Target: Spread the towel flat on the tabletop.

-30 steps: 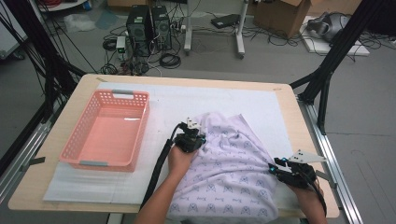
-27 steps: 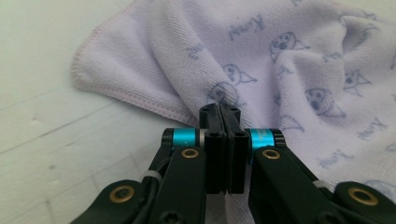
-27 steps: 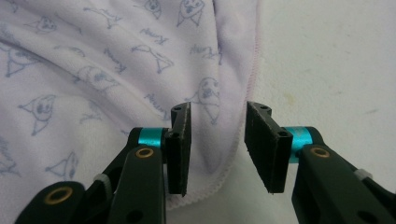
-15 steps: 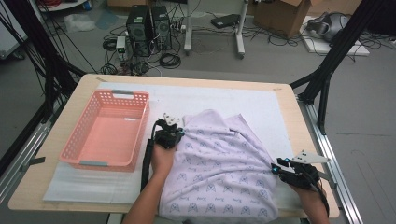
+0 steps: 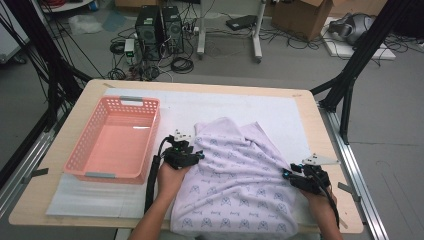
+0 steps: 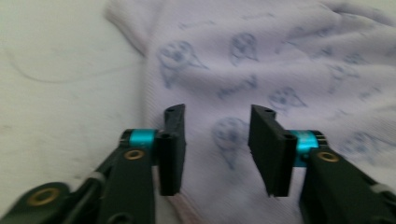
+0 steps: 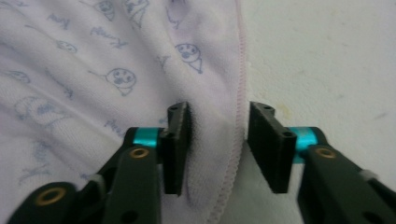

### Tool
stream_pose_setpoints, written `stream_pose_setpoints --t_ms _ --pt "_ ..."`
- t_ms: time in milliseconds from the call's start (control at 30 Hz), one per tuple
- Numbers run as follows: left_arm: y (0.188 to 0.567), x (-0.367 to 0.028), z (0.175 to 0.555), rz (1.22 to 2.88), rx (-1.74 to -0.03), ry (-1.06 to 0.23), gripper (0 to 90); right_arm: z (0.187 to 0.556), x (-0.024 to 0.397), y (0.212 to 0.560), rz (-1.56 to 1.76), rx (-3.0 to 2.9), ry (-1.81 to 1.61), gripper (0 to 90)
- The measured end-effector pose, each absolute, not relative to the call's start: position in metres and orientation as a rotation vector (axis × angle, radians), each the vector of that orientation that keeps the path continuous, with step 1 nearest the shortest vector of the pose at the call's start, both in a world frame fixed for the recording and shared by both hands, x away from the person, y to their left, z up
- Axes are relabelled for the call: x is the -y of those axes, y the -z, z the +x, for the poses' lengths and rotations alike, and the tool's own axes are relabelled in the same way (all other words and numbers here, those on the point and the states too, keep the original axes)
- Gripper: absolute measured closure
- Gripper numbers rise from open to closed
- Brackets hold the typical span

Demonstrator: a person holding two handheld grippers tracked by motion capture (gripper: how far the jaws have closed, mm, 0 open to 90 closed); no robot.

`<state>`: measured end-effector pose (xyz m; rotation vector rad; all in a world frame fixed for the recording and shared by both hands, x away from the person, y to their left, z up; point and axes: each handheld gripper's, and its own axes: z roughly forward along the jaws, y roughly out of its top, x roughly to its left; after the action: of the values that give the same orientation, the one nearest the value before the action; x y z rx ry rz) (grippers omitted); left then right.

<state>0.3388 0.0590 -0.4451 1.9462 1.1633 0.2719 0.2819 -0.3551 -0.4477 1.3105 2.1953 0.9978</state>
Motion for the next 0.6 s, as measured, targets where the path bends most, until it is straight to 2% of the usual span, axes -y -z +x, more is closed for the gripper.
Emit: stream_pose_setpoints --t_ms 33,67,100,467,500,567,600 --pt "0.445 -0.057 0.336 1.97 -1.143 -0.306 69.5 0.281 0.355 0.445 1.301 -2.221 -0.983 79.7" --pt "0.445 -0.056 0.332 2.004 -1.125 -0.345 76.8 0.28 0.354 0.443 1.29 -2.236 -0.967 82.7" --pt "0.445 -0.056 0.327 2.009 -1.119 -0.347 89.1 0.278 0.353 0.442 1.281 -2.239 -0.938 83.6" --pt "0.445 -0.089 0.276 1.982 -1.081 -0.261 89.9 0.234 0.367 0.434 1.337 -2.289 -0.86 83.3" --pt "0.445 -0.089 0.275 1.967 -1.074 -0.259 89.8 0.233 0.368 0.434 1.345 -2.293 -0.863 81.3" --pt "0.445 -0.087 0.278 1.94 -1.055 -0.267 87.8 0.234 0.37 0.432 1.379 -2.261 -0.901 71.0" --pt "0.446 -0.086 0.282 1.929 -1.054 -0.265 80.0 0.235 0.371 0.431 1.376 -2.24 -0.934 68.9"
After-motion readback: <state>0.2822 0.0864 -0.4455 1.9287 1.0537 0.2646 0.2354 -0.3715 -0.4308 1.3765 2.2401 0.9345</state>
